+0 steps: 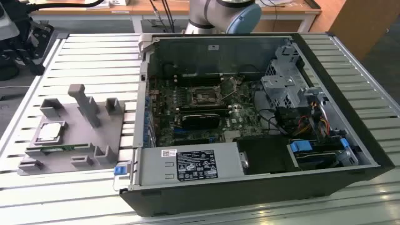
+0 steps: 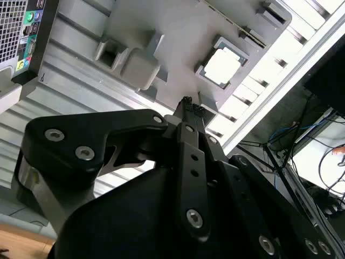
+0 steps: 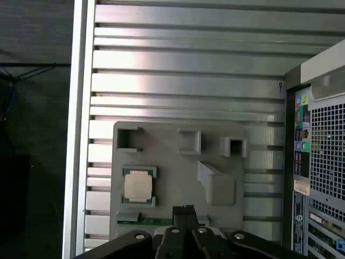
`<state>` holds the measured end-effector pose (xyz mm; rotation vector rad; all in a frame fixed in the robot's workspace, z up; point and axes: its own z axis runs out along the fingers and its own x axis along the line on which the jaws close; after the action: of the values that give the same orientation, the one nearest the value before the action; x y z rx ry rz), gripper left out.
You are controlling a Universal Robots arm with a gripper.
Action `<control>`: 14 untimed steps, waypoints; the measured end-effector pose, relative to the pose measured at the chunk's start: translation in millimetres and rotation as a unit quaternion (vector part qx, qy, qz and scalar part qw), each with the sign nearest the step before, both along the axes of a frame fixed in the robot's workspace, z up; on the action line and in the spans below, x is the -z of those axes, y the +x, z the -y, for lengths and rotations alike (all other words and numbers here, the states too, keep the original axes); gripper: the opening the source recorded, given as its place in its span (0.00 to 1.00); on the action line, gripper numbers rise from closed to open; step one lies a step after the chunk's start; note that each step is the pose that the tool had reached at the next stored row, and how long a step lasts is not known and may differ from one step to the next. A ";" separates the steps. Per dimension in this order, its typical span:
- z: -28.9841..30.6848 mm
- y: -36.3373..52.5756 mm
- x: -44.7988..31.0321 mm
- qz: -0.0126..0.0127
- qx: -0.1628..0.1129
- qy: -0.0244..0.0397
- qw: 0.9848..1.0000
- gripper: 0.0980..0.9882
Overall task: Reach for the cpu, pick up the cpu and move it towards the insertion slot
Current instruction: 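Pick up the cpu and move it towards the insertion slot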
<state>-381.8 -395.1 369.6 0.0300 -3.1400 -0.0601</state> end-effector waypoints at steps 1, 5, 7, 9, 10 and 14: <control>0.0 0.0 0.0 0.000 0.000 0.000 1.000 0.01; 0.0 0.0 0.0 0.000 0.000 0.000 1.000 0.01; 0.0 -0.6 0.0 0.000 0.000 0.000 1.000 0.01; 0.0 -1.3 0.3 0.000 0.000 0.000 1.000 0.01; 0.0 -2.0 0.6 0.000 0.000 0.000 1.000 0.01; 0.3 -7.5 3.9 0.000 0.000 0.000 1.000 0.01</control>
<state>-389.4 -395.4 365.7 0.0300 -3.1399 -0.0599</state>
